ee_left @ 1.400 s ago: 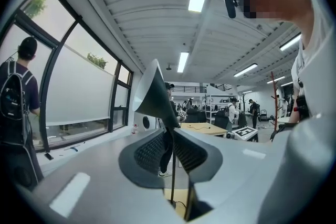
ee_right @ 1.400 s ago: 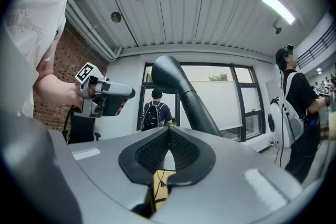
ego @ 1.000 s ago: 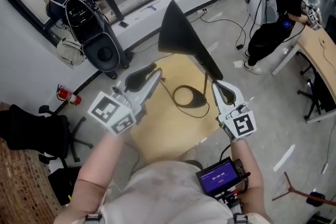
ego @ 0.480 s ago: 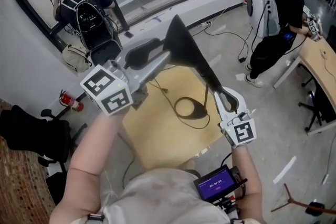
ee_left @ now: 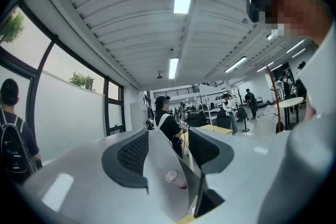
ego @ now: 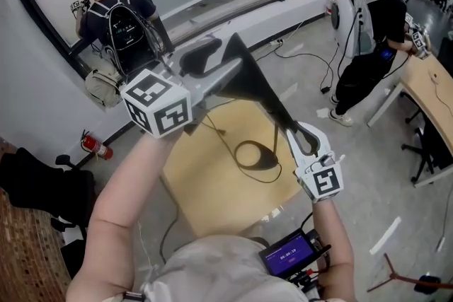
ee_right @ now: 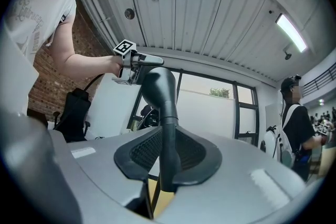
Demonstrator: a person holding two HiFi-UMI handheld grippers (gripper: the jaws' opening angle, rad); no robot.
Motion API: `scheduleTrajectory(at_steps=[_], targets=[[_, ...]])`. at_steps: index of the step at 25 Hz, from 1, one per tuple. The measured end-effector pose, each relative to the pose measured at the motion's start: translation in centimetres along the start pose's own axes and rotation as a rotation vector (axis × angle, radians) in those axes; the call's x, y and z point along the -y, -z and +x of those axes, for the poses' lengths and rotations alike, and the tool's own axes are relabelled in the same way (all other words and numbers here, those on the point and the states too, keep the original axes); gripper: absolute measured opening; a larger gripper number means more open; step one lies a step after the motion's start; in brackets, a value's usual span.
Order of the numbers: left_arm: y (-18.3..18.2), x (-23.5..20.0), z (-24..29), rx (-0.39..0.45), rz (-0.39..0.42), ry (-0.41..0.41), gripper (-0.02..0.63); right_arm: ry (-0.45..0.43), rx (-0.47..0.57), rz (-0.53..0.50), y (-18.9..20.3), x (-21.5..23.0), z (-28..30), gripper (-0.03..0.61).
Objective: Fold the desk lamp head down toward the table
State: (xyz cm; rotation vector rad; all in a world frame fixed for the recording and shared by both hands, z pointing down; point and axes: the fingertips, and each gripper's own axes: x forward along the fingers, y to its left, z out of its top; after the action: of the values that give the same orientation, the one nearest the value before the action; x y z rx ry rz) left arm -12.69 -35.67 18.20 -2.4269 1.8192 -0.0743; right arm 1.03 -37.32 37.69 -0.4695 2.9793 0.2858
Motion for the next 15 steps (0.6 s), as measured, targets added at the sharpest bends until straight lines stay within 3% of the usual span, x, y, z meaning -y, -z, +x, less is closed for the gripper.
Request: scheduleTrajectory(at_steps=[3,10,15], targets=[[-0.1,-0.5,1.0,-0.012,-0.012,0.0,0.239,0.001,0.012,-0.004,-0.5,-0.1,0.2,0.089],[1.1,-1.4,1.8,-0.028,-0.156,0.002,0.229,-0.001,0.007,-0.018,-1.3,-0.3,-0.1,0.089],[0.9,-1.2,2.0,-0.019,-0.143,-0.005,0.171,0.006,-0.033,0.007,0.3,0.6,-0.4,0.095]])
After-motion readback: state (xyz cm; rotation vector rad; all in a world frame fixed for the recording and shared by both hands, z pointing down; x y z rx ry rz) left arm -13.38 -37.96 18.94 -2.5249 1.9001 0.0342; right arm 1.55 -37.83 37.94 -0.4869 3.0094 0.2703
